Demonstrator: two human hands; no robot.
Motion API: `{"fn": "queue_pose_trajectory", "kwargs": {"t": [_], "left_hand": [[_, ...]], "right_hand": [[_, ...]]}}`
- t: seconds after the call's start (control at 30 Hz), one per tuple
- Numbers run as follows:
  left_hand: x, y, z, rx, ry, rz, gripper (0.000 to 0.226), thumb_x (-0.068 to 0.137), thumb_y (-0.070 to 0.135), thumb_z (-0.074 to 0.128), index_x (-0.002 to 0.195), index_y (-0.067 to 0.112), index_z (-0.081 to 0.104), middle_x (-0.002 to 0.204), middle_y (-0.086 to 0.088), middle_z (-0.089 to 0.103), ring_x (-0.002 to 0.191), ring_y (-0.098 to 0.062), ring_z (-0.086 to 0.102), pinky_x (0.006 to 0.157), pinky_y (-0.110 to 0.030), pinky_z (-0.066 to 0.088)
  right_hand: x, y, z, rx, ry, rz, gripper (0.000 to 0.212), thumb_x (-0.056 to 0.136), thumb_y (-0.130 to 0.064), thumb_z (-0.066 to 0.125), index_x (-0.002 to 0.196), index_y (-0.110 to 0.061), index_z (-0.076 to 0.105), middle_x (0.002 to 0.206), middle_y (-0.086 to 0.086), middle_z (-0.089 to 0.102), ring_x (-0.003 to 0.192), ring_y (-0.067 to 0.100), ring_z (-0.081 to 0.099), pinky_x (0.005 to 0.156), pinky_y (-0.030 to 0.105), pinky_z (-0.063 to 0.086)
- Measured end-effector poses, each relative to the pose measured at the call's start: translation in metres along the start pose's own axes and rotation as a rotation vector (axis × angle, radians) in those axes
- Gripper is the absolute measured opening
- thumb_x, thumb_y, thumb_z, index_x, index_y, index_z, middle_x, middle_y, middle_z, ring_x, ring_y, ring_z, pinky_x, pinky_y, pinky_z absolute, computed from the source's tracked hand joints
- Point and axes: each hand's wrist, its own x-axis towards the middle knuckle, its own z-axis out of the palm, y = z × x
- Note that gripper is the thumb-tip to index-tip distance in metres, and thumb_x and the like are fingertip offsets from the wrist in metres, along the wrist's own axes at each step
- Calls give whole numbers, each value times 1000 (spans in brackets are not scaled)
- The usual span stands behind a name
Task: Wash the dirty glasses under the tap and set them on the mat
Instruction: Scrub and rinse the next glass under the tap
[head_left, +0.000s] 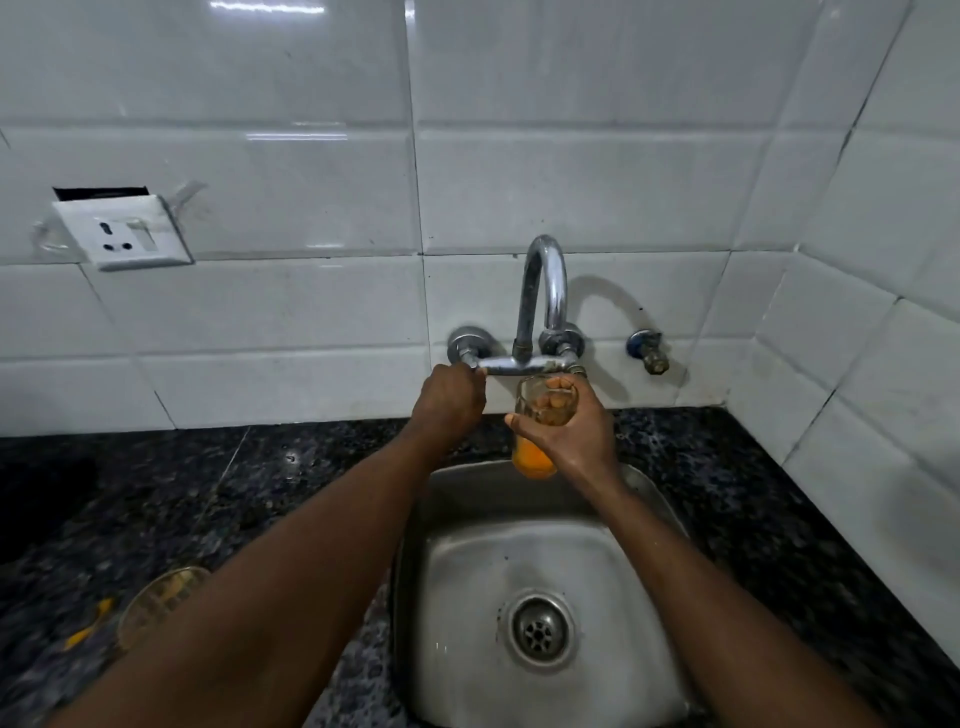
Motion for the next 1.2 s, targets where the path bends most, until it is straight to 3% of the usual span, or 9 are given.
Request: {"fn": "queue_pose_trajectory", "kwargs": {"t": [0.43, 0.57, 0.7, 0.8, 0.87, 0.93, 1.07, 1.13, 1.2], "left_hand": [[6, -12, 19, -138, 131, -91, 54, 105, 33, 32, 86, -1, 69, 87, -17, 74, 71, -25, 62, 60, -29, 40], [2, -16, 18, -200, 92, -116, 43, 105, 28, 36, 101, -2, 66, 102, -23, 69, 91, -36, 64, 72, -34, 47], [-8, -19, 21, -194, 80, -107, 65, 106, 48, 27, 87, -1, 67, 92, -23, 71, 87, -39, 65, 64, -33, 38], [-34, -18, 33, -583, -150, -368, 82, 93, 74, 24, 96, 3, 66, 94, -22, 69, 87, -37, 67, 76, -40, 56], [-53, -7, 41, -1047, -547, -562, 74, 93, 74, 27, 106, 11, 64, 100, -21, 66, 89, -37, 65, 76, -42, 55], [-65, 3, 48, -1415, -698, -594, 68, 95, 65, 33, 108, 7, 66, 91, -19, 67, 77, -31, 63, 66, -36, 51], [-59, 11, 56, -1511, -492, -668, 55, 98, 48, 36, 108, 3, 65, 74, -12, 65, 55, -19, 57, 43, -23, 45], [-54, 11, 56, -1451, -398, -685, 50, 96, 45, 43, 116, 5, 64, 86, -15, 68, 60, -21, 61, 43, -25, 46], [-56, 17, 52, -1400, -303, -691, 44, 96, 45, 47, 110, 8, 66, 91, -16, 71, 66, -24, 63, 47, -28, 48]], "right_hand": [[-5, -7, 7, 18, 10, -21, 65, 62, -35, 90, 116, -26, 55, 100, -13, 63, 92, 8, 62, 86, 35, 55], [-8, -12, 7, 44, 19, -6, 61, 63, -33, 90, 112, -28, 54, 99, -12, 62, 91, 8, 62, 85, 34, 55], [-10, -14, 8, 42, 11, -8, 67, 64, -33, 90, 118, -24, 53, 103, -10, 62, 94, 10, 62, 84, 34, 55], [-12, -17, 8, 72, 20, 12, 76, 66, -31, 89, 124, -25, 40, 105, -8, 57, 93, 9, 60, 79, 26, 52], [-15, -16, 10, 70, 25, 19, 78, 66, -33, 89, 121, -27, 33, 102, -9, 57, 89, 7, 61, 72, 22, 50], [-19, -14, 14, 82, 14, 56, 79, 67, -35, 87, 119, -27, 28, 104, -1, 59, 91, 15, 63, 74, 27, 52], [-25, -16, 13, -158, 162, -147, 55, 73, -43, 78, 107, -22, 39, 99, -4, 51, 87, 14, 55, 69, 22, 48], [-24, -16, 8, -328, 167, -328, 41, 79, -57, 62, 94, -19, 52, 95, -5, 52, 81, 15, 54, 71, 27, 48], [-21, -21, 0, -439, 54, -300, 45, 86, -63, 48, 81, -21, 61, 77, -8, 62, 71, 13, 59, 77, 33, 49]]}}
